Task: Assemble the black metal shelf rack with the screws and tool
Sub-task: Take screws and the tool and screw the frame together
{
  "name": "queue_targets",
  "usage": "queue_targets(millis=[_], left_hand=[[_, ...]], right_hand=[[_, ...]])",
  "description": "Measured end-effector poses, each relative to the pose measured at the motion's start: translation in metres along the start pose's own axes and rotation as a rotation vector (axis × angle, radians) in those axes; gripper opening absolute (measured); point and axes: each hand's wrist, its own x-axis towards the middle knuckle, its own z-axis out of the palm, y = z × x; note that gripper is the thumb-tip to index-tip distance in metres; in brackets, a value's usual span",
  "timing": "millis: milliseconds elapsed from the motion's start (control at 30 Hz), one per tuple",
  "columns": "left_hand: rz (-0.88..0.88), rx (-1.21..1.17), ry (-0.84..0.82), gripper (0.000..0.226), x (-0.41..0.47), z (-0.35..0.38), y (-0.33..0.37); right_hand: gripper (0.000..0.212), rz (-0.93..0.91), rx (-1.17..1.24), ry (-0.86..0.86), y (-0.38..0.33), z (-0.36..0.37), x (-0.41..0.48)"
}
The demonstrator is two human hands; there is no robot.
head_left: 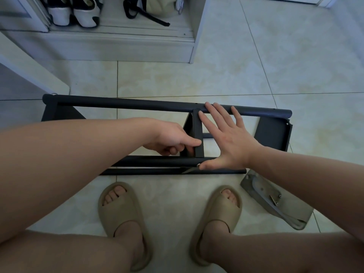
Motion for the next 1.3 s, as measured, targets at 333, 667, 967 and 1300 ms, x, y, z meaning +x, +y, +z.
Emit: queue_targets(millis=[333, 667, 967, 1300], left_hand=[[-0.036, -0.382, 0.092, 0.037, 0.011, -0.019, -0.016], [0.031, -0.432, 0.021, 0.03, 0.013, -0.017, -0.016], [0.077, -0.33, 0.097, 0.022, 0.023, -0.023, -0.013], [0.009, -0.313, 0.086, 0.026, 0.031, -0.028, -0.018]], right_hand=[[0.133, -0.007, 0.005, 0.018, 0.002, 0.005, 0.001], [0.134, -0.004, 0.016, 0.006, 0.001, 0.002, -0.001], [0.132, -0.016, 0.031, 0.014, 0.001, 0.002, -0.001], [0.131, -0.022, 0.024, 0.016, 0.002, 0.003, 0.0]])
